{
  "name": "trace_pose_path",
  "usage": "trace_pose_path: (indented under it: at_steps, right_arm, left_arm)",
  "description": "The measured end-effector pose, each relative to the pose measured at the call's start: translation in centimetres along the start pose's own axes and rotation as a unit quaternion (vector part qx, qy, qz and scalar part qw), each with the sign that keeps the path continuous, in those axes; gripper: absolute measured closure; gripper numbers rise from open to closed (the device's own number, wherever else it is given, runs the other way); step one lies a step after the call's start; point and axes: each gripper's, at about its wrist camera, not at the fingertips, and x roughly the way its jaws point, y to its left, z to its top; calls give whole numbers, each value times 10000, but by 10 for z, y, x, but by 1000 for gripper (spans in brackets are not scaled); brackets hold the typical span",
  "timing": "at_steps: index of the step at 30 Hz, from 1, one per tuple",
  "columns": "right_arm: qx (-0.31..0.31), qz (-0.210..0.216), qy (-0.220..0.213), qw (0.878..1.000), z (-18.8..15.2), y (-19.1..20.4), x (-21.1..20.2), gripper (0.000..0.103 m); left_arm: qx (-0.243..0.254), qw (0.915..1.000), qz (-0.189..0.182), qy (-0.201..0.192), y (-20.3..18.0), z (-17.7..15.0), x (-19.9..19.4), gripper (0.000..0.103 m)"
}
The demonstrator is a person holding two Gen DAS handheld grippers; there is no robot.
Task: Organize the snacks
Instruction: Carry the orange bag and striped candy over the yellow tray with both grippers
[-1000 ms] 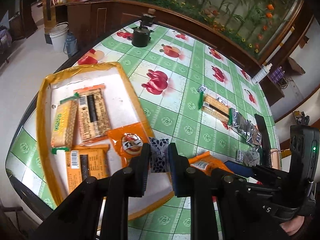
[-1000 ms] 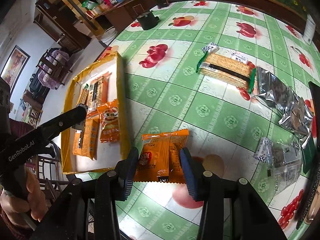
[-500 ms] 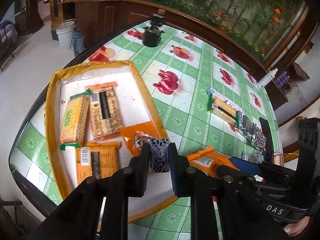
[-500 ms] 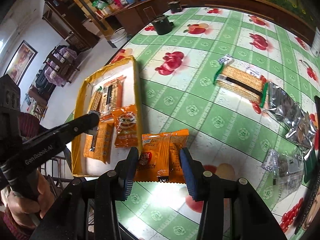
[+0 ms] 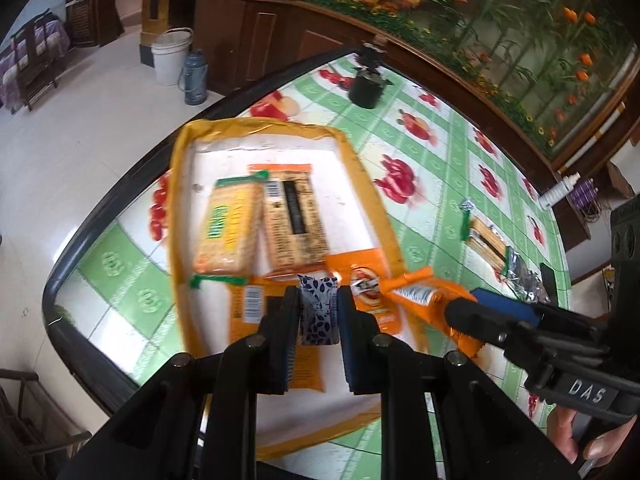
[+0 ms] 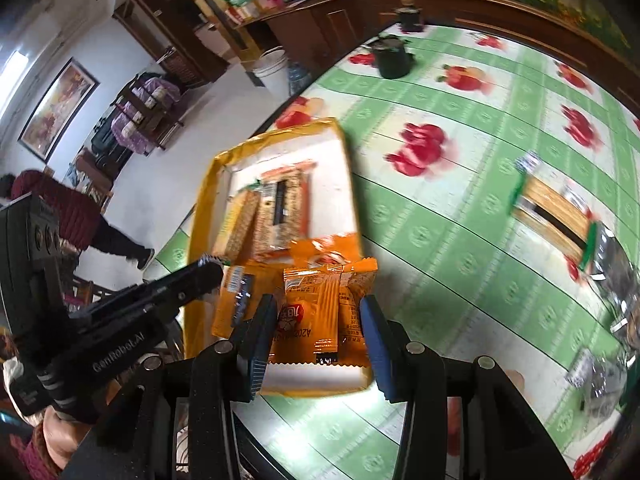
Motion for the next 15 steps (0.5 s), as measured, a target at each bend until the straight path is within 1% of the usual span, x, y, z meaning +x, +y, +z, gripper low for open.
trace_pose_path:
  at_steps: [8, 15]
  right_arm:
    - [-156, 100, 129, 9997, 20, 26, 26, 56]
    - [-214, 141, 164, 9995, 34, 40, 41, 56]
  left_arm:
    - [-165, 9998, 145, 27, 27, -4, 0, 85]
    - [-144, 9998, 143, 82, 31, -4, 5, 85]
